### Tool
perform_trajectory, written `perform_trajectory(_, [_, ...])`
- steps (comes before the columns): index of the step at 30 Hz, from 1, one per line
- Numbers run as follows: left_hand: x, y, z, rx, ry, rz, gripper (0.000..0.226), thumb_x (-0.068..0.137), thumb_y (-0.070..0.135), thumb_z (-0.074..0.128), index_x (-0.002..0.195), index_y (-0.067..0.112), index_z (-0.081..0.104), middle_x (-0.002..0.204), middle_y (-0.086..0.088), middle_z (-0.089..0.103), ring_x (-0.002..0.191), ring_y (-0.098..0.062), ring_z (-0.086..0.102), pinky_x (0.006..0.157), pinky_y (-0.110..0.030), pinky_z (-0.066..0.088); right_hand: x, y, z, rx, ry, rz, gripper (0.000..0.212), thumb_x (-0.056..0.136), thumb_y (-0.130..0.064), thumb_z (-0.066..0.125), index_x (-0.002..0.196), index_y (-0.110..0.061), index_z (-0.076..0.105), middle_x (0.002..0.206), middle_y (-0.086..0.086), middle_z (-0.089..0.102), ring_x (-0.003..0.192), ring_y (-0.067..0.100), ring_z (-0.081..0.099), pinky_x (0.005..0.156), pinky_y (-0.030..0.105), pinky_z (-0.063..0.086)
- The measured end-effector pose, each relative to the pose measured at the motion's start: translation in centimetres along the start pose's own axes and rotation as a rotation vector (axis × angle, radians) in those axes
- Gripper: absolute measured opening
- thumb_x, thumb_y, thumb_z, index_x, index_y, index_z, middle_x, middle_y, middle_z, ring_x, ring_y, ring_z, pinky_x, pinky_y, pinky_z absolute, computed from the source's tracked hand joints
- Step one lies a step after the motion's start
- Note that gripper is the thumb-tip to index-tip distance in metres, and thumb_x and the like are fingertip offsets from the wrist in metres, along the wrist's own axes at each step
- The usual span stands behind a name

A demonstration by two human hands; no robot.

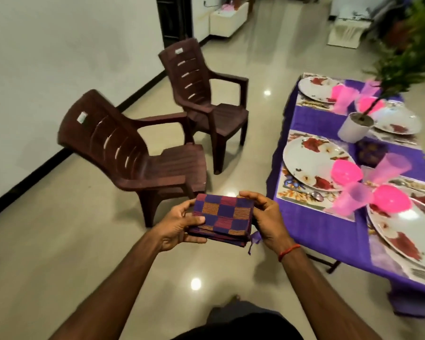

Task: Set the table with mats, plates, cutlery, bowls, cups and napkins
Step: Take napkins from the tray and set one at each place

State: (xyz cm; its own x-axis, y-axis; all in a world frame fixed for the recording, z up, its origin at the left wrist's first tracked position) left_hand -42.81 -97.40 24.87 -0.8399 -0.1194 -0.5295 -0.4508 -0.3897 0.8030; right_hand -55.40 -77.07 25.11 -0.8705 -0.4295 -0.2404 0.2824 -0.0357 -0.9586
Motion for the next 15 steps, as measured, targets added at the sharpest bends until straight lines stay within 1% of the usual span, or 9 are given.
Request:
perform_trajectory(2, [1.9,1.0,1.2,0.03,-0.056,0.024,0.056,0.088,-0.001,0.07,0.136,0.022,0.052,0.119,-0.013,0.073,0.105,-0.037,0.072,0.076,-0.055,0.062,0.1,0.1,-1.7,0.169,0.022,0.07,0.03,0.099,-0.002,0.054,0.122,-0.016,0.067,0.097,0.012,0.075,0.086,0.025,0.072,0.072,0.039,0.061])
perform_trajectory(4, [3.7,1.8,2.4,0.044,-0.086,0.017,0.059,0.087,-0.003,0.069,0.136,0.025,0.052,0.117,-0.012,0.074,0.102,-0.035,0.073,0.077,-0.054,0.062,0.2,0.5,-3.9,0.3,0.033,0.166,0.031,0.104,-0.015,0.044,0.129,-0.018,0.062,0.087,0.01,0.073,0.078,0.022,0.071,0.067,0.038,0.06])
perform_trajectory(5, [4.7,2.2,3.0,0.054,-0.104,0.011,0.062,0.086,-0.003,0.07,0.137,0.027,0.051,0.118,-0.013,0.074,0.102,-0.036,0.073,0.078,-0.054,0.062,0.2,0.6,-4.9,0.335,0.039,0.198,0.031,0.105,-0.025,0.043,0.129,-0.02,0.062,0.087,0.011,0.073,0.076,0.022,0.071,0.066,0.038,0.059])
perform_trajectory(7, [6.5,3.1,4.5,0.084,-0.163,-0.004,0.065,0.085,-0.001,0.071,0.137,0.031,0.05,0.119,-0.016,0.073,0.103,-0.038,0.072,0.075,-0.052,0.063,0.7,0.8,-6.8,0.302,0.086,0.205,0.035,0.101,-0.043,0.051,0.127,-0.024,0.065,0.101,0.019,0.073,0.086,0.032,0.069,0.074,0.043,0.055])
perform_trajectory(8, [7.4,3.5,5.2,0.1,-0.187,-0.014,0.064,0.085,-0.001,0.071,0.136,0.031,0.05,0.119,-0.018,0.072,0.103,-0.039,0.072,0.072,-0.05,0.063,1.0,0.7,-7.6,0.257,0.116,0.184,0.036,0.096,-0.043,0.06,0.126,-0.024,0.065,0.106,0.021,0.072,0.09,0.035,0.068,0.076,0.042,0.053])
perform_trajectory(10, [9.6,4.5,6.7,0.114,-0.209,-0.032,0.061,0.084,0.0,0.072,0.135,0.027,0.052,0.118,-0.02,0.072,0.102,-0.04,0.072,0.065,-0.044,0.063,1.6,0.2,-9.1,0.191,0.166,0.13,0.038,0.088,-0.027,0.071,0.125,-0.02,0.064,0.107,0.02,0.073,0.091,0.035,0.068,0.073,0.039,0.054])
perform_trajectory(12, [11.7,5.2,8.2,0.104,-0.188,-0.04,0.056,0.081,0.004,0.075,0.133,0.018,0.057,0.115,-0.021,0.073,0.098,-0.037,0.073,0.062,-0.038,0.063,2.0,-0.3,-10.4,0.146,0.201,0.106,0.04,0.087,-0.01,0.072,0.126,-0.015,0.062,0.106,0.022,0.073,0.092,0.036,0.07,0.069,0.042,0.058])
perform_trajectory(13, [12.6,5.4,8.9,0.105,-0.167,-0.042,0.053,0.081,0.007,0.076,0.131,0.014,0.059,0.112,-0.021,0.074,0.095,-0.035,0.074,0.062,-0.036,0.063,2.1,-0.5,-11.1,0.131,0.216,0.092,0.04,0.088,-0.005,0.071,0.126,-0.013,0.061,0.105,0.023,0.073,0.092,0.037,0.07,0.068,0.041,0.06])
perform_trajectory(15, [14.8,5.2,10.6,0.133,-0.132,-0.055,0.046,0.083,0.009,0.075,0.127,0.008,0.061,0.105,-0.019,0.076,0.089,-0.03,0.076,0.063,-0.035,0.063,2.2,-0.7,-12.7,0.109,0.263,0.078,0.037,0.089,-0.001,0.07,0.123,-0.012,0.061,0.103,0.021,0.074,0.09,0.034,0.072,0.063,0.036,0.06])
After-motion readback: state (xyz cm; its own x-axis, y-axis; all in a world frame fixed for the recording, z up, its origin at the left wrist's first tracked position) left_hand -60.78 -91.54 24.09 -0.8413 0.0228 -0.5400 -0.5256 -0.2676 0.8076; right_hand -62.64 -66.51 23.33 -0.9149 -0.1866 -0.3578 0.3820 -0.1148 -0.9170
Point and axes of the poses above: each hand's wrist, its own x-axis towards the middle knuckle, its own z-axis out of the palm, y = z × x, the point moved 4 cm from there along x, towards the middle knuckle
